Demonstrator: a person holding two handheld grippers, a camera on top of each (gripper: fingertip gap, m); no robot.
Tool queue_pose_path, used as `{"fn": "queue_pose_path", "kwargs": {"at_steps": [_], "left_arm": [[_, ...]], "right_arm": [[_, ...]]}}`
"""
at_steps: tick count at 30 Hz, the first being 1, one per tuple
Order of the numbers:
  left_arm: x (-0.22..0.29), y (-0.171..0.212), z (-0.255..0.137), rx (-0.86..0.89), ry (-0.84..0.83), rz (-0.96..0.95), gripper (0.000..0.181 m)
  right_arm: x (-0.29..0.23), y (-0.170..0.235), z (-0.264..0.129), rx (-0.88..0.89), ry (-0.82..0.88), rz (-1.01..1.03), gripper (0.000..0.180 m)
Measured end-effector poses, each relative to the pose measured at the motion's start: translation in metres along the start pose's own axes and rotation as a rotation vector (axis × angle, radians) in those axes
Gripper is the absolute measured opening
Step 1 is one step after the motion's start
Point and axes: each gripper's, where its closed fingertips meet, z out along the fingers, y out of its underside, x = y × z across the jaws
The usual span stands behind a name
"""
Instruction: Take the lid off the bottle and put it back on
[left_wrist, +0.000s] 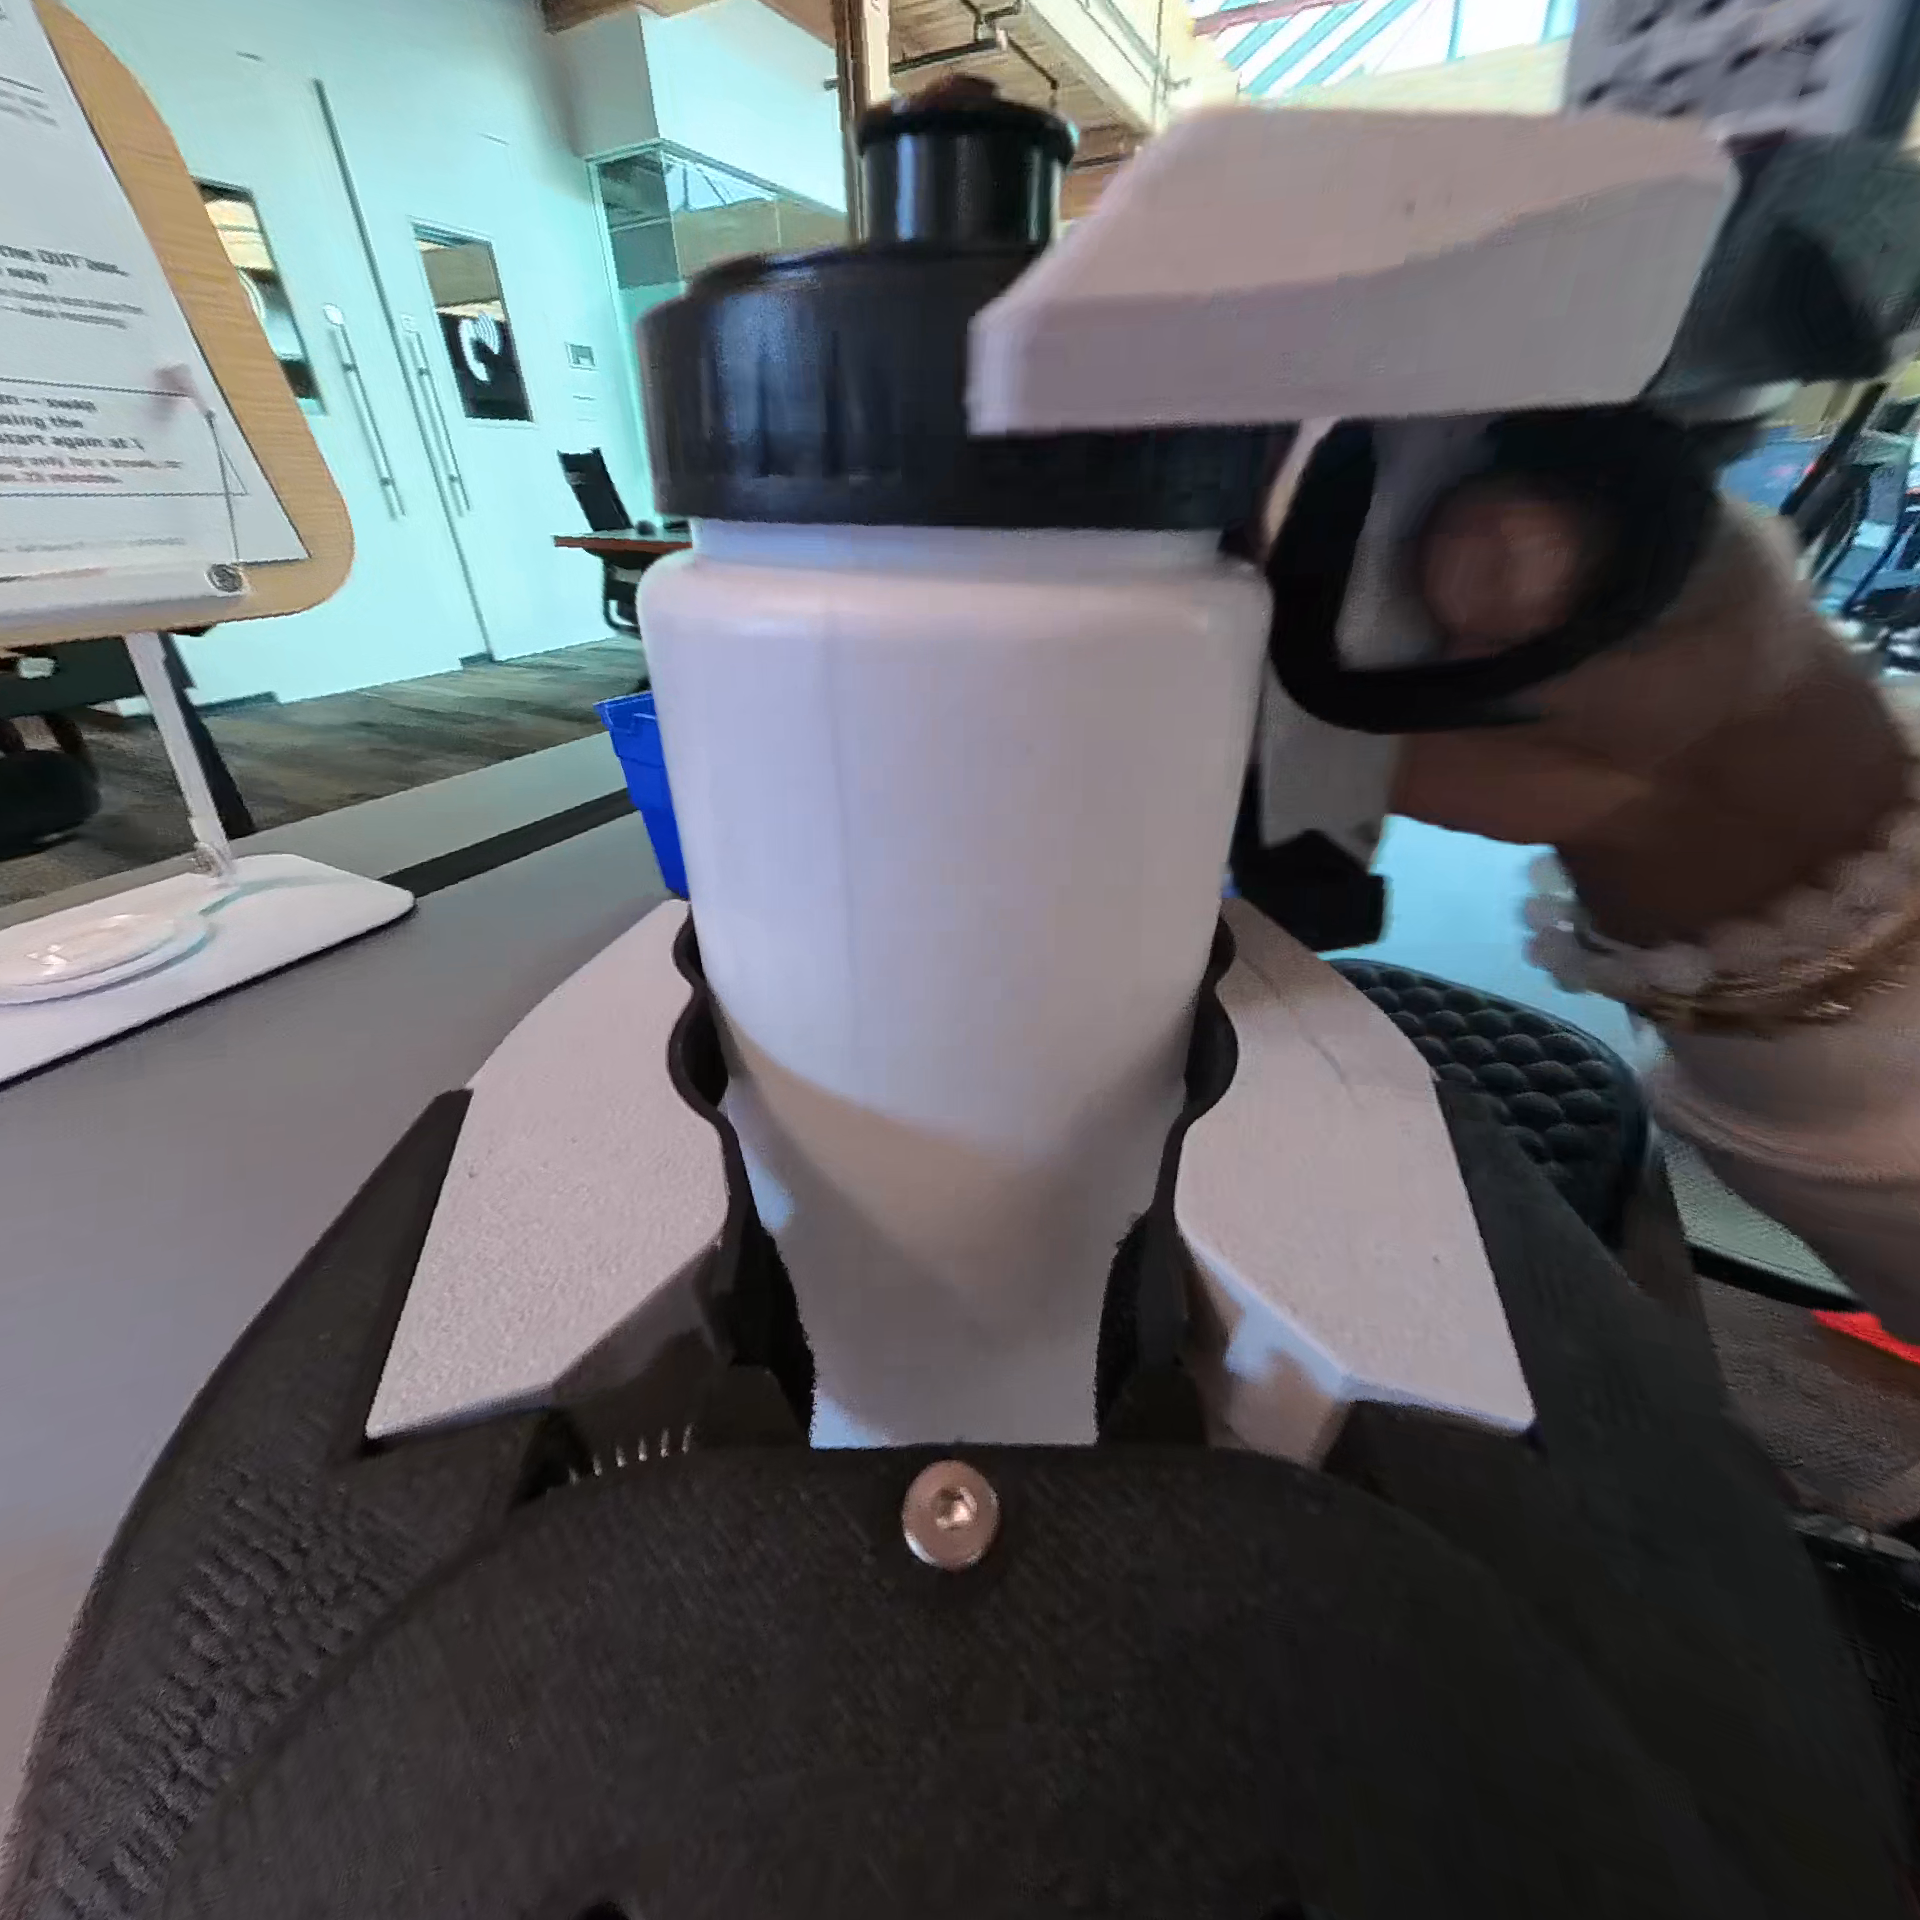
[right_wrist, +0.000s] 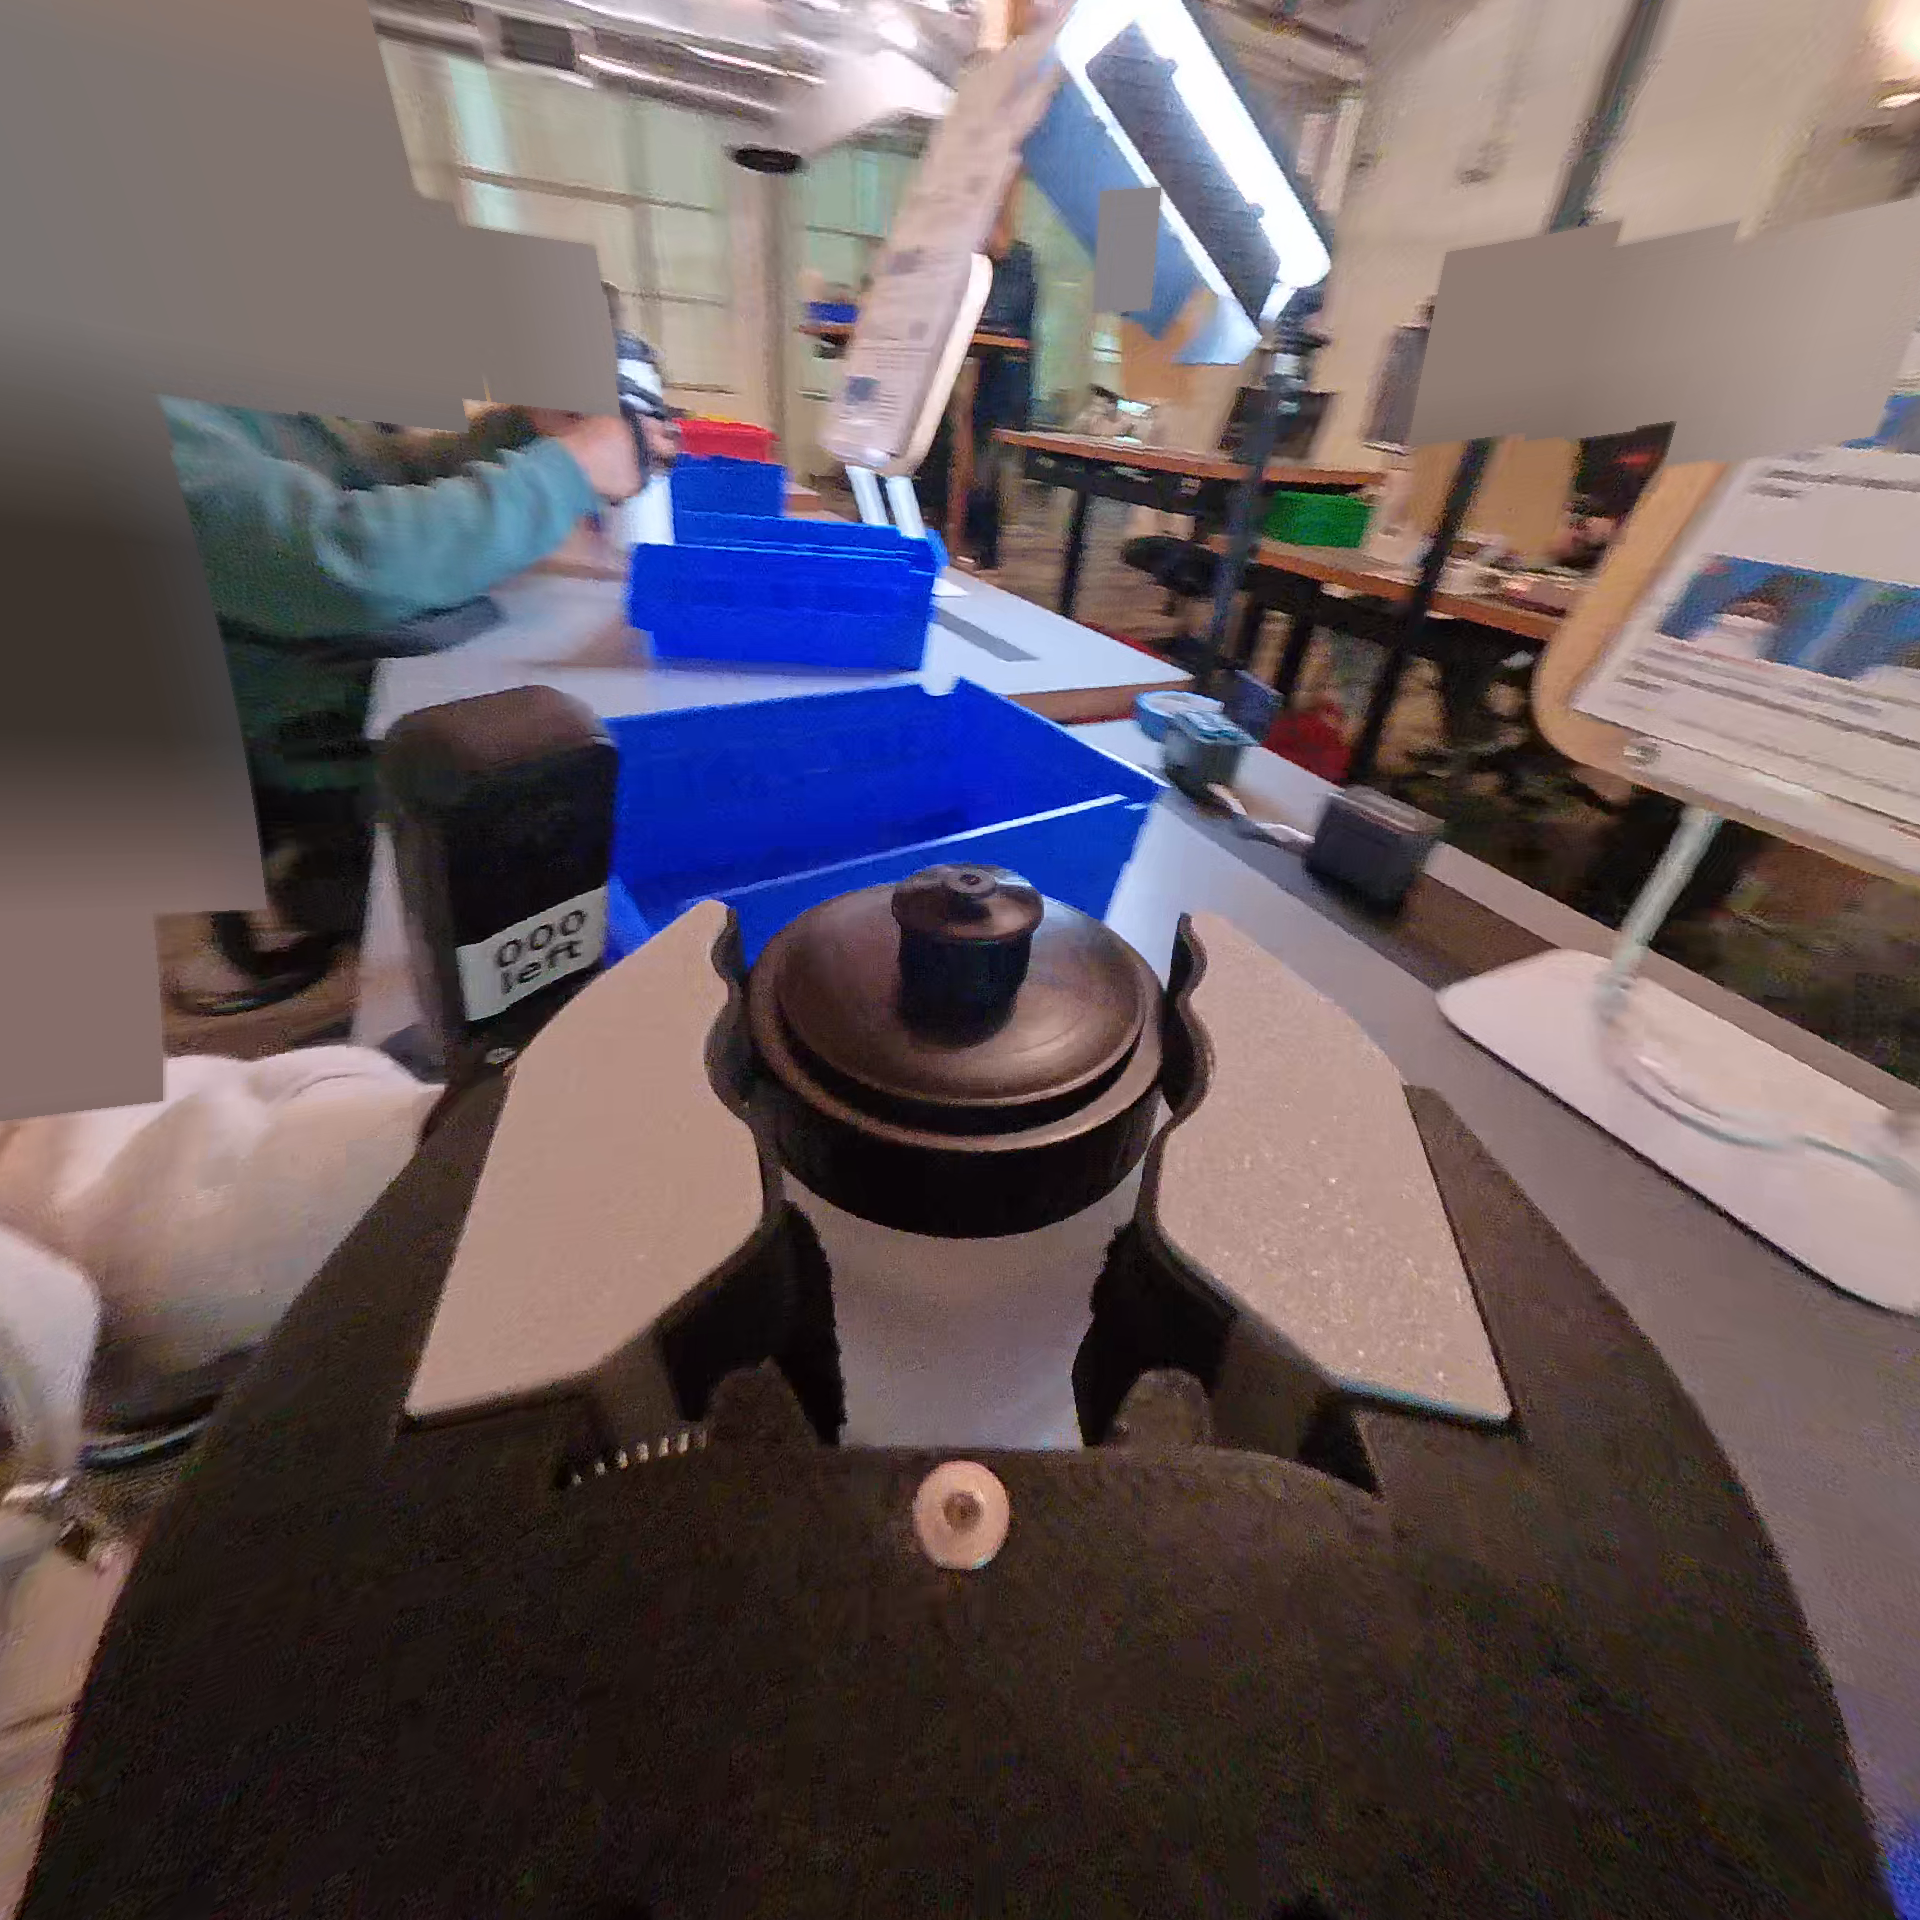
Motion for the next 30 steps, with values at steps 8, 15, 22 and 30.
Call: {"fn": "queue_pose_path", "kwargs": {"at_steps": [8,15,22,30], "left_arm": [[0.003,-0.001,-0.003,0.006,0.078,-0.037,0.089],[0.009,-0.001,-0.004,0.016,0.126,-0.042,0.088],[0.001,0.0,-0.002,0.007,0.042,-0.02,0.088],[-0.002,0.0,-0.004,0.006,0.023,0.002,0.089]], "right_arm": [[-0.018,-0.001,-0.008,-0.052,-0.242,-0.045,0.089],[-0.02,0.001,-0.012,-0.075,-0.576,0.009,0.077],[-0.004,0.0,-0.004,-0.003,-0.106,0.065,0.076],[-0.02,0.018,-0.03,-0.183,0.121,-0.026,0.088]]}}
